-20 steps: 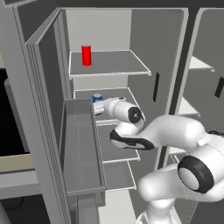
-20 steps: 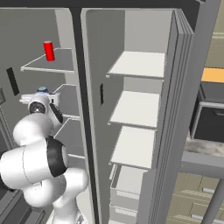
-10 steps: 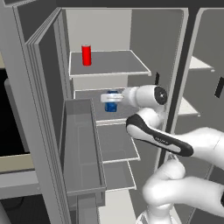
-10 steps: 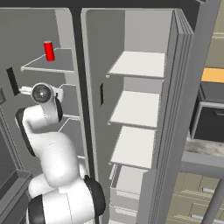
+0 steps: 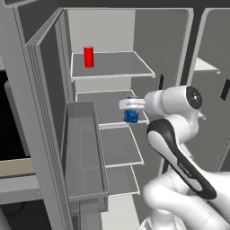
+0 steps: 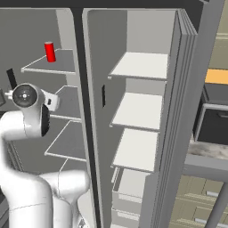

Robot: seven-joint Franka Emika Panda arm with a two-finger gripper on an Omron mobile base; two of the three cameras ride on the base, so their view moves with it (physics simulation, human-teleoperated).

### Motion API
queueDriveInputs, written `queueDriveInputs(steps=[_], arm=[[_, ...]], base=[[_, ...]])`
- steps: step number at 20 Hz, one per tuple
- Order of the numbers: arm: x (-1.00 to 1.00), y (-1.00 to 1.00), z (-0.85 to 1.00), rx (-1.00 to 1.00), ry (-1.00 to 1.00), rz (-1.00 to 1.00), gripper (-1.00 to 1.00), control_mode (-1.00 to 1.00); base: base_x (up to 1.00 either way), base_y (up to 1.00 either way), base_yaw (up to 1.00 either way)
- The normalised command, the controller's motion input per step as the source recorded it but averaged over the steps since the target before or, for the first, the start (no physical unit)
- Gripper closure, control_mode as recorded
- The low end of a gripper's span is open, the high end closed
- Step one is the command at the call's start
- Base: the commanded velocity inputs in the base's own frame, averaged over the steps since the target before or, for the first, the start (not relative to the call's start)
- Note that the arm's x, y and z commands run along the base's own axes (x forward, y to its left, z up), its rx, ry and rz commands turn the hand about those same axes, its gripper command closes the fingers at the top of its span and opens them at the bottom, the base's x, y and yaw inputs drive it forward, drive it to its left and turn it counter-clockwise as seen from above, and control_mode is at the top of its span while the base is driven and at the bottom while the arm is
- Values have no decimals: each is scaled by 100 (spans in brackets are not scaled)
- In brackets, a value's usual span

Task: Open the fridge, grab two sodas, and place both sodas inside the bowl with ice on the dining counter.

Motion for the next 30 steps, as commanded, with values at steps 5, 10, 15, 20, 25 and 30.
queueDriveInputs(steps=[5, 10, 15, 20, 25, 30], arm=[[-100, -37, 16, -1, -5, -8, 100, -100], [-63, -14, 2, 0, -2, -8, 100, -100], [-14, 0, 0, 0, -4, -1, 100, 100], [0, 0, 0, 0, 0, 0, 100, 100], [0, 0, 0, 0, 0, 0, 100, 100], [0, 0, 0, 0, 0, 0, 100, 100]], base=[[0, 0, 0], [0, 0, 0], [-15, 0, -3], [-100, 0, -40], [-92, 10, -52], [-68, 9, -60]])
